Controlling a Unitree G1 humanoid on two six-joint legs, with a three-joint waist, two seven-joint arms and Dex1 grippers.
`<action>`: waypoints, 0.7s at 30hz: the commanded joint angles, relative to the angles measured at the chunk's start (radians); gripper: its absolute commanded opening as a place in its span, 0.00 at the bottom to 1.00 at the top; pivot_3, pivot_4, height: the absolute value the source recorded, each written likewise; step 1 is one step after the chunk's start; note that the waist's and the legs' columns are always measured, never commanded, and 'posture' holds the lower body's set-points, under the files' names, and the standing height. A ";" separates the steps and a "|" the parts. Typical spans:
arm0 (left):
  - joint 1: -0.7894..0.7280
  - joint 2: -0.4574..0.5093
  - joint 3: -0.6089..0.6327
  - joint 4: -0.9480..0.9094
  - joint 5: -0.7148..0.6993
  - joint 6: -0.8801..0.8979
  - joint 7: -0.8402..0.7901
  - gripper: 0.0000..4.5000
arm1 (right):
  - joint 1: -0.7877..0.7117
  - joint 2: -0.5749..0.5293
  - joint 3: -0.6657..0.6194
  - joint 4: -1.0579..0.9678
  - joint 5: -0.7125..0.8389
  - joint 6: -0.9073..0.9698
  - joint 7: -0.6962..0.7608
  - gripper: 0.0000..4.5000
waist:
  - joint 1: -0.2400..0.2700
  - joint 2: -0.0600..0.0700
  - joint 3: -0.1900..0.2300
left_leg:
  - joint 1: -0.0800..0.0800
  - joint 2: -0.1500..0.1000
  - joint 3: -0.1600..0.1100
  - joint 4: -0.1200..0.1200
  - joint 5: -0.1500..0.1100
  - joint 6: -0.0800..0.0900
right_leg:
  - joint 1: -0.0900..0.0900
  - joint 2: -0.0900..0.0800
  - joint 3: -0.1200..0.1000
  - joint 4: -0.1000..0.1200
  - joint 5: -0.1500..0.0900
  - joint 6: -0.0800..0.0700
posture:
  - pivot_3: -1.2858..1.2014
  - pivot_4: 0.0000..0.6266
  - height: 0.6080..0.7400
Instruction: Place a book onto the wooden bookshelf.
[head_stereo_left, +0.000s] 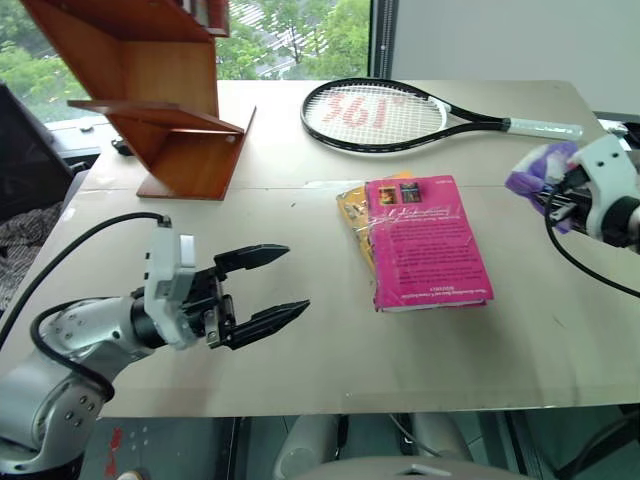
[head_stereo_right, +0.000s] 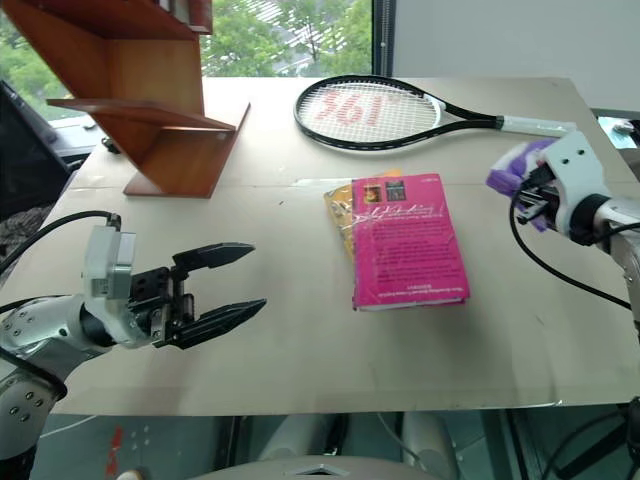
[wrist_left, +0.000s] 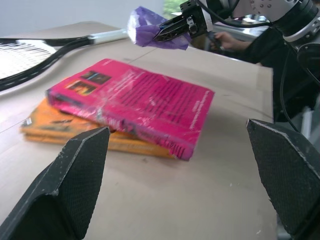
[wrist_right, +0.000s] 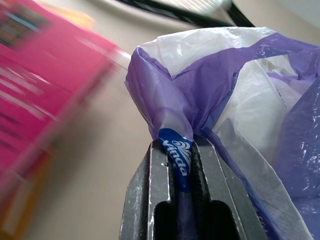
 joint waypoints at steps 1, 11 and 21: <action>-0.049 0.011 -0.035 -0.015 -0.032 0.010 -0.001 1.00 | 0.022 0.018 0.057 0.135 -0.086 -0.175 0.009 0.02 | -0.017 0.001 0.000 | 0.002 0.000 0.002 0.000 0.000 0.000 | 0.000 0.000 0.002 0.001 0.000 0.000 | 0.52 0.24 1.00; -0.116 0.013 -0.089 0.033 -0.015 0.014 -0.014 1.00 | 0.136 -0.044 -0.009 0.156 -0.067 -0.345 0.187 0.84 | -0.015 0.003 0.001 | 0.003 0.000 0.006 0.001 0.000 0.000 | -0.001 0.002 0.006 0.005 0.001 -0.001 | 0.52 0.24 1.00; -0.032 0.058 0.005 0.020 -0.048 0.028 -0.034 1.00 | 0.120 -0.002 -0.080 -0.255 0.174 -0.003 0.119 0.10 | -0.020 0.002 0.001 | 0.004 0.002 0.006 0.002 0.000 0.000 | -0.001 0.001 0.006 0.007 0.001 -0.001 | 0.52 0.24 1.00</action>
